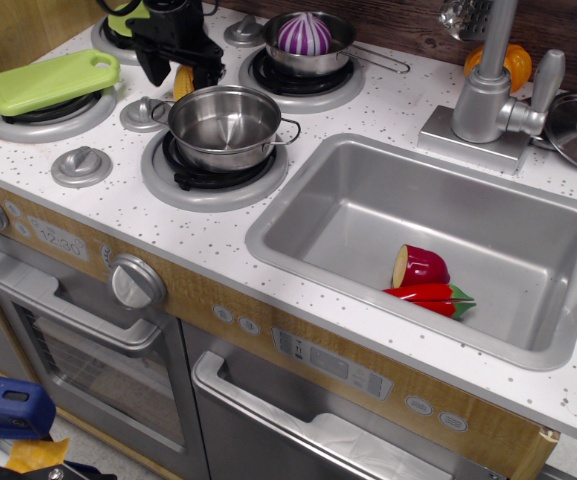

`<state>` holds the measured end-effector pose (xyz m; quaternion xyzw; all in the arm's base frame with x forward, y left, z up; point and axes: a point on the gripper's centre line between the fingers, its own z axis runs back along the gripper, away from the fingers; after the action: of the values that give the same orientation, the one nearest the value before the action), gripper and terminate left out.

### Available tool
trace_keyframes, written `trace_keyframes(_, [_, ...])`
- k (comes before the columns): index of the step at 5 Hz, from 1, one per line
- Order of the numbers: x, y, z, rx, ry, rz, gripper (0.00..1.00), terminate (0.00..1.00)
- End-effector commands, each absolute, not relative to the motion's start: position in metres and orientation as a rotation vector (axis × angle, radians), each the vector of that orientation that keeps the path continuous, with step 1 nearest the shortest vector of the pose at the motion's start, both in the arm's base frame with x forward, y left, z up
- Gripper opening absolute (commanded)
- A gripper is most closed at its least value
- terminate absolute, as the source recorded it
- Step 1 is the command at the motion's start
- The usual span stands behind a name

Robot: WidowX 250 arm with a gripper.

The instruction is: Put corn in pan which is on stove

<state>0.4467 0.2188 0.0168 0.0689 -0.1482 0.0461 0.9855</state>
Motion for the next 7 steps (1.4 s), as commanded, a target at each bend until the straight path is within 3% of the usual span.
trace_keyframes(1, [0.455,0.228,0.040,0.160,-0.368,0.108,0.00,0.00])
trace_keyframes(2, [0.458,0.228,0.044,0.176,-0.386,0.087,0.00,0.00])
trace_keyframes(3, [0.457,0.223,0.069,0.251,-0.391,0.062,0.00,0.00])
trace_keyframes(4, [0.448,0.216,0.106,0.402,-0.362,0.035,0.00,0.00])
trace_keyframes(5, [0.441,0.203,0.127,0.454,-0.347,0.050,0.00,0.00])
trace_keyframes(6, [0.436,0.188,0.143,0.442,-0.317,0.095,0.00,0.00])
trace_keyframes(7, [0.425,0.169,0.141,0.392,-0.281,0.195,0.00,0.00])
